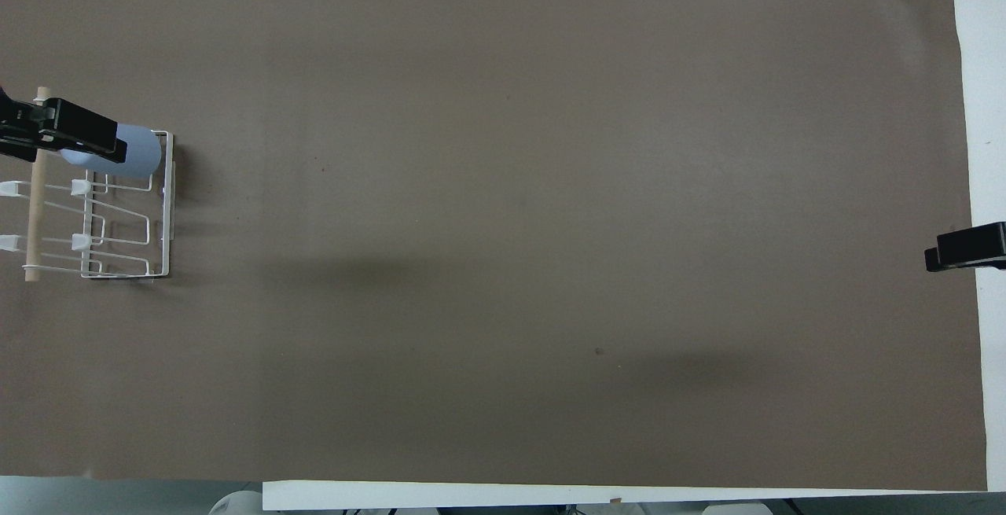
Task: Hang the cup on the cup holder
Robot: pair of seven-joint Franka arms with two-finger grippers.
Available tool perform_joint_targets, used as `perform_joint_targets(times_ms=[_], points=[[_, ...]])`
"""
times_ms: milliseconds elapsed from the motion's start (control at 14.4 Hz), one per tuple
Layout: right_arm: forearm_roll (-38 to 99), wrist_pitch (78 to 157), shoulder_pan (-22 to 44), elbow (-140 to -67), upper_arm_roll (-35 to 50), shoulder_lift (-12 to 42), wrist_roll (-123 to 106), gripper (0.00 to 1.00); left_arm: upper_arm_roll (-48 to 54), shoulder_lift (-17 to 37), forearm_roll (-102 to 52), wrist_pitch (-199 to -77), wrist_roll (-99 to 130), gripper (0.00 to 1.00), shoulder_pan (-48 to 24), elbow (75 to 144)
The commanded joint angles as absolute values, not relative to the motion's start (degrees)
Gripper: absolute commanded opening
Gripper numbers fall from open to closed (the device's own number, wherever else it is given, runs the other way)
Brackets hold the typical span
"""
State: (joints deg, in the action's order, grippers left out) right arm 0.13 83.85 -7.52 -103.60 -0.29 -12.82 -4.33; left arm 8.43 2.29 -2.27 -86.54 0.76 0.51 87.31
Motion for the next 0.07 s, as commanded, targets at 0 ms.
perform_joint_targets(times_ms=[0], points=[[-0.44,83.06,-7.65,-102.92,-0.26,-12.57,-4.57,1.00,8.44,2.46,-2.99,-86.40,-0.35,1.00,0.79,86.66]])
